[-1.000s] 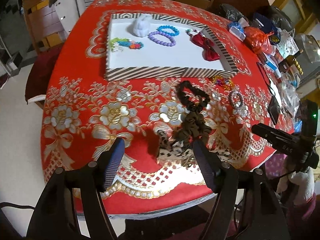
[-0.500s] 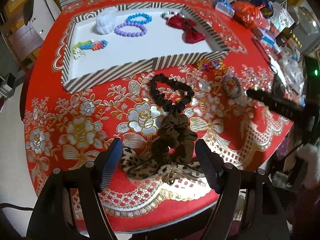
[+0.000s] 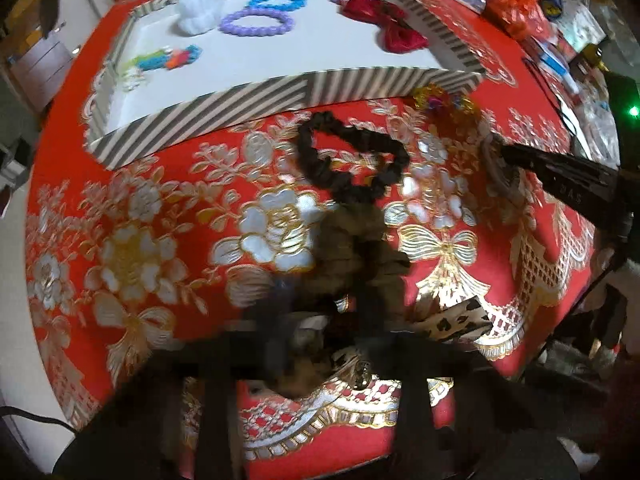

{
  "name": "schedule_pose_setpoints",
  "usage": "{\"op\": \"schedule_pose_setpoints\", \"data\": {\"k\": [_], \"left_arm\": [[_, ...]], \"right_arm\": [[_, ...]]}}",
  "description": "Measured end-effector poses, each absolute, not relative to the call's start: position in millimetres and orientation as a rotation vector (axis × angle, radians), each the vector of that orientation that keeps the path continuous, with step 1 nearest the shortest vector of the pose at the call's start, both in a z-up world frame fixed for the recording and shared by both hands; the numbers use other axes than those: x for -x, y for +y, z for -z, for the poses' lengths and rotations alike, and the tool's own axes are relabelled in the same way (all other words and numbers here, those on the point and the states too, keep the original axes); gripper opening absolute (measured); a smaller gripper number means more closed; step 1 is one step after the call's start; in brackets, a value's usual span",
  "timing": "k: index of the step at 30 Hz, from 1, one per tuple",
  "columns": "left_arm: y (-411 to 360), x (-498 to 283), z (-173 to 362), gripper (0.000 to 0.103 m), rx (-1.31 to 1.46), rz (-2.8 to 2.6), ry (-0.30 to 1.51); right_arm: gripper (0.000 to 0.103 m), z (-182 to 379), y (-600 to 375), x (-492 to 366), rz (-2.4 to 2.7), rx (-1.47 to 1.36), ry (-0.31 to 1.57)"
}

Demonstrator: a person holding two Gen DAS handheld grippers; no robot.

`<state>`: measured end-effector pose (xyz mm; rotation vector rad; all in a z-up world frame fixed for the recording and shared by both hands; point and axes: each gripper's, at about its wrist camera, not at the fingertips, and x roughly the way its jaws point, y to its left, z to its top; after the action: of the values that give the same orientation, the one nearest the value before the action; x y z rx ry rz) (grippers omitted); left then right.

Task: Organize jewelry
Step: 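Grasp the brown scrunchie with the left tool while the right tool grasps the grey beaded bracelet, then carry the brown scrunchie and grey bracelet into the tray and open both tools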

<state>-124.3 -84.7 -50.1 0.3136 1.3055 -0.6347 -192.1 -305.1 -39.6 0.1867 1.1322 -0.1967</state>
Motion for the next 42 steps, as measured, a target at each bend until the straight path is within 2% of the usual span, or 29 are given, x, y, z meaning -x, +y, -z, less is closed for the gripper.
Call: {"op": "schedule_pose_setpoints", "data": {"k": [13, 23, 33, 42], "left_arm": [[-45.3, 126.6, -19.8, 0.013, -0.210, 0.707, 1.207], [-30.5, 99.0, -68.4, 0.013, -0.154, 0.672, 1.084], [-45.5, 45.6, -82.0, 0.013, -0.149, 0.607, 1.029], [-76.8, 7.2, -64.0, 0.013, -0.138, 0.595, 1.065]], "right_arm": [[0.006, -22.4, -295.3, 207.2, 0.146, -0.244, 1.007], [0.006, -50.6, -273.5, 165.7, 0.060, -0.226, 0.952], [0.006, -46.0, -259.0, 102.8, -0.013, -0.185, 0.972], [0.006, -23.1, -262.1, 62.2, -0.044, -0.173, 1.035]]}}
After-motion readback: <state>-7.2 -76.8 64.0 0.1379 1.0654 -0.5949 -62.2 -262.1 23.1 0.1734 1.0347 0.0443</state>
